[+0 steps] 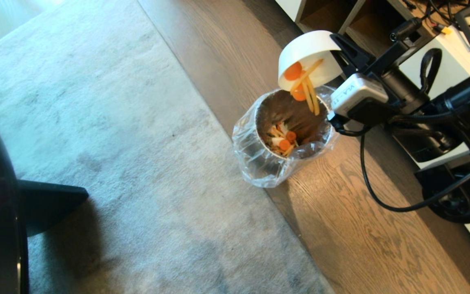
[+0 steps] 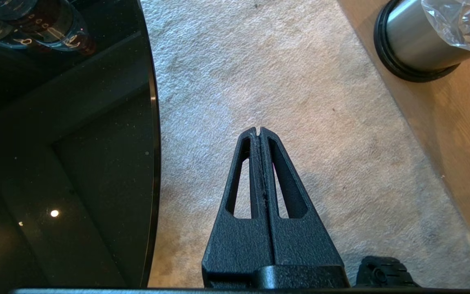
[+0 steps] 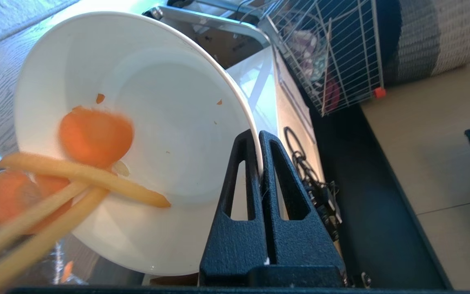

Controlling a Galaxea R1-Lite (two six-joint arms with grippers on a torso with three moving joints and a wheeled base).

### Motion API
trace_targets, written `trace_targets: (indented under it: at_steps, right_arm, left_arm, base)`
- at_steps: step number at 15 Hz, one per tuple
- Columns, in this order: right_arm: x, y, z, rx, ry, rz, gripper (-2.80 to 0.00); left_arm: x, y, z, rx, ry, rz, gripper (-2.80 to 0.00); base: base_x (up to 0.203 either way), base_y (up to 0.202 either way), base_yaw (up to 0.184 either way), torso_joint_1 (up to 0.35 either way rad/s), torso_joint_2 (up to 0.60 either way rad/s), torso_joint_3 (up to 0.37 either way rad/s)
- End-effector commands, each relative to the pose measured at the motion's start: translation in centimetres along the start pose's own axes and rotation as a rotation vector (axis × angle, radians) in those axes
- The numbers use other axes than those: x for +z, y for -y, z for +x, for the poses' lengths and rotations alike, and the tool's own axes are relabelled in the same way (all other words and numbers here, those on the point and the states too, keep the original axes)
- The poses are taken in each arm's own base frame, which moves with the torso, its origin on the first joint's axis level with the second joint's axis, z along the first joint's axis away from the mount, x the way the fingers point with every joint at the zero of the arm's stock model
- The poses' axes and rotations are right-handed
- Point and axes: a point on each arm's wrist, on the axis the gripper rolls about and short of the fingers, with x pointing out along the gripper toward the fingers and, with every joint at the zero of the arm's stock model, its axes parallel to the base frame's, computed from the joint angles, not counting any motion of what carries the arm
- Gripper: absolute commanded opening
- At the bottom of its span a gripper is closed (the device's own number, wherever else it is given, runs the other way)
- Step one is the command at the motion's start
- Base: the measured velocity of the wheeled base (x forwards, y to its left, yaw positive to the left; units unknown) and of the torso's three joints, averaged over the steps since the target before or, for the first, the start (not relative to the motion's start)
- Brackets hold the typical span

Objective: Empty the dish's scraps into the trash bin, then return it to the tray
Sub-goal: Pour the leftover food from the bowl into the trash can

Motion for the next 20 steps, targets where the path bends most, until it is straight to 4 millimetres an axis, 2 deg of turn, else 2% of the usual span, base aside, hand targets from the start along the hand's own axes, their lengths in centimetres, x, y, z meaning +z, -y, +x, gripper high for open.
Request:
trace_targets:
  at_steps: [1,5,12,16,20]
  right_arm:
    - [0.5,1.8,-0.5,-0.059,0.035,-0.041,-2.8]
    - [1.0,2.0,-2.1,-0.019,0.042,-0.053,-2.8]
    - [1.0,1.9,-1.8,-0.016,0.114,-0.088,-2.8]
    - [1.3,4.4,-0.6,-0.116,0.148,-0.124,-2.8]
    - [1.7,6.3,-0.6,-0.166,0.175,-0.139,-2.8]
  left_arm:
    - [0.0,0.0,0.0,0.0,0.001,-0.001,-2.8]
    - [0.0,0.0,0.0,0.0,0.001,-0.001,-2.8]
    - [0.0,0.0,0.0,0.0,0.001,-0.001,-2.8]
    - [0.0,0.0,0.0,0.0,0.001,-0.001,-2.8]
    - [0.0,0.0,0.0,0.0,0.001,-0.001,-2.8]
  base:
    - [0.0,0.0,0.0,0.0,0.0,0.0]
    - [0.0,0.0,0.0,0.0,0.0,0.0]
    - [0.0,0.0,0.0,0.0,0.0,0.0]
    - [0.0,0.0,0.0,0.0,0.0,0.0]
    - [0.0,0.0,0.0,0.0,0.0,0.0]
